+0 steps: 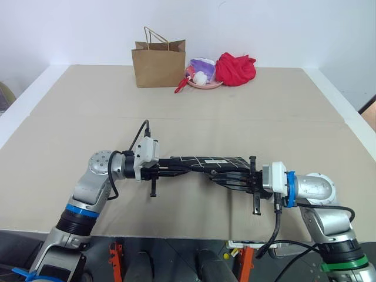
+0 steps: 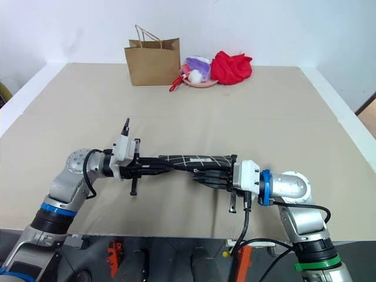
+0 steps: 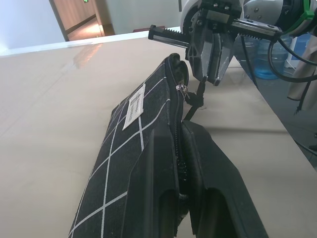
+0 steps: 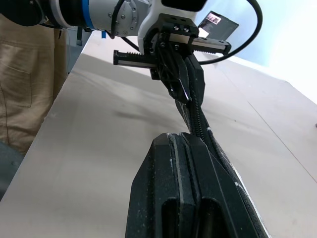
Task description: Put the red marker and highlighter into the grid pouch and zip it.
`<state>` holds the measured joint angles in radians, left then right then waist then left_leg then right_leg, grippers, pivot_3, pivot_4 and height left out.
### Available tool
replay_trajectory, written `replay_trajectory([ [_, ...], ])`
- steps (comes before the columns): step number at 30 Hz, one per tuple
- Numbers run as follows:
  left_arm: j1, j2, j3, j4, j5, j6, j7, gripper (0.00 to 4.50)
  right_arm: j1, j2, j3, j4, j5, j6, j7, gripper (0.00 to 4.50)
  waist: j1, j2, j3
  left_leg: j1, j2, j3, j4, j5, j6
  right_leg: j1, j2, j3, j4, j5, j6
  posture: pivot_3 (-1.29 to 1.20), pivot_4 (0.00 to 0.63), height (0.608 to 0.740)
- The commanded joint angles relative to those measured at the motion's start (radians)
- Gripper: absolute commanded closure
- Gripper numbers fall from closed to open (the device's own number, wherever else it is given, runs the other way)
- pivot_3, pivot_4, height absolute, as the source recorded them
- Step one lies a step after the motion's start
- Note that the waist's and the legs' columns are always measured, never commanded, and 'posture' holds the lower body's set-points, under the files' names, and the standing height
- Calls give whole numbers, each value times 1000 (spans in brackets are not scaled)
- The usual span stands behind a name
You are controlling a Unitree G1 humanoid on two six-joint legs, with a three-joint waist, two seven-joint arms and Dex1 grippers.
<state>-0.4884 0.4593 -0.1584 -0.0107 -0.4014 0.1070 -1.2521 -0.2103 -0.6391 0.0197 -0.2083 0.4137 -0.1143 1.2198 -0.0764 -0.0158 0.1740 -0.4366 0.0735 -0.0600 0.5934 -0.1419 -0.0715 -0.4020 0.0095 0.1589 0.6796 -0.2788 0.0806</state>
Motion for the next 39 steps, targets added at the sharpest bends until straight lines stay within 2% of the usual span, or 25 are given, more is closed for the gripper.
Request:
replay_trajectory([
  [1, -11, 5, 18, -27, -13, -9, 3, 4500, -2, -8, -12, -8, 9, -22, 4, 4402, 0, 0, 0, 0, 0, 0, 0, 0, 0, 0, 0, 0, 0, 0, 0, 0, 150, 740],
  [12, -10, 7, 17, -9, 0, -25, -1, 4500, 7, -65, -109, -2, 53, 30, -33, 4402, 1, 0, 0, 0, 0, 0, 0, 0, 0, 0, 0, 0, 0, 0, 0, 0, 150, 740],
  [21, -10, 14, 13, 46, 55, -104, 4, 4500, 64, -177, -251, 108, 67, 12, 9, 4402, 0, 0, 0, 0, 0, 0, 0, 0, 0, 0, 0, 0, 0, 0, 0, 0, 150, 740],
  [25, -23, 14, 19, 81, 64, -131, 4, 4500, 85, -229, -313, 219, 46, -26, 38, 4402, -1, 0, 0, 1, 0, 0, 0, 0, 0, 1, 0, 0, 0, 0, 0, 0, 150, 740],
  [32, -21, 25, 14, 104, 73, -169, -15, 4500, 119, -256, -332, 250, 34, -44, 47, 4402, -3, 0, 0, 1, 0, 0, 1, 0, 0, 1, 0, 0, 0, 0, 0, 0, 150, 740],
  [36, -22, 42, 9, 82, 40, -66, -33, 4500, 126, -261, -325, 183, 118, 113, 35, 4402, -3, 0, 0, 1, 0, 0, 1, 0, 0, 2, 0, 0, 0, 0, 0, 0, 150, 740],
  [37, -26, 43, 12, 78, 31, -35, -28, 3655, 122, -263, -321, 161, 145, 169, 26, 3768, -4, 0, 0, 1, 0, 0, 1, 0, 0, 2, 0, 0, 0, 0, 0, 0, 150, 740],
  [38, -30, 45, 15, 75, 23, -10, -24, 3345, 112, -260, -321, 143, 176, 231, 5, 3478, -4, 0, 0, 1, 0, 0, 1, 0, 0, 2, 0, 0, 1, 0, 0, 0, 150, 740],
  [39, -33, 46, 18, 71, 18, 7, -20, 2849, 100, -256, -322, 127, 208, 295, -18, 2976, -3, 0, 0, 1, 0, 0, 1, 0, 0, 2, 0, 0, 1, 0, 0, 0, 150, 740],
])
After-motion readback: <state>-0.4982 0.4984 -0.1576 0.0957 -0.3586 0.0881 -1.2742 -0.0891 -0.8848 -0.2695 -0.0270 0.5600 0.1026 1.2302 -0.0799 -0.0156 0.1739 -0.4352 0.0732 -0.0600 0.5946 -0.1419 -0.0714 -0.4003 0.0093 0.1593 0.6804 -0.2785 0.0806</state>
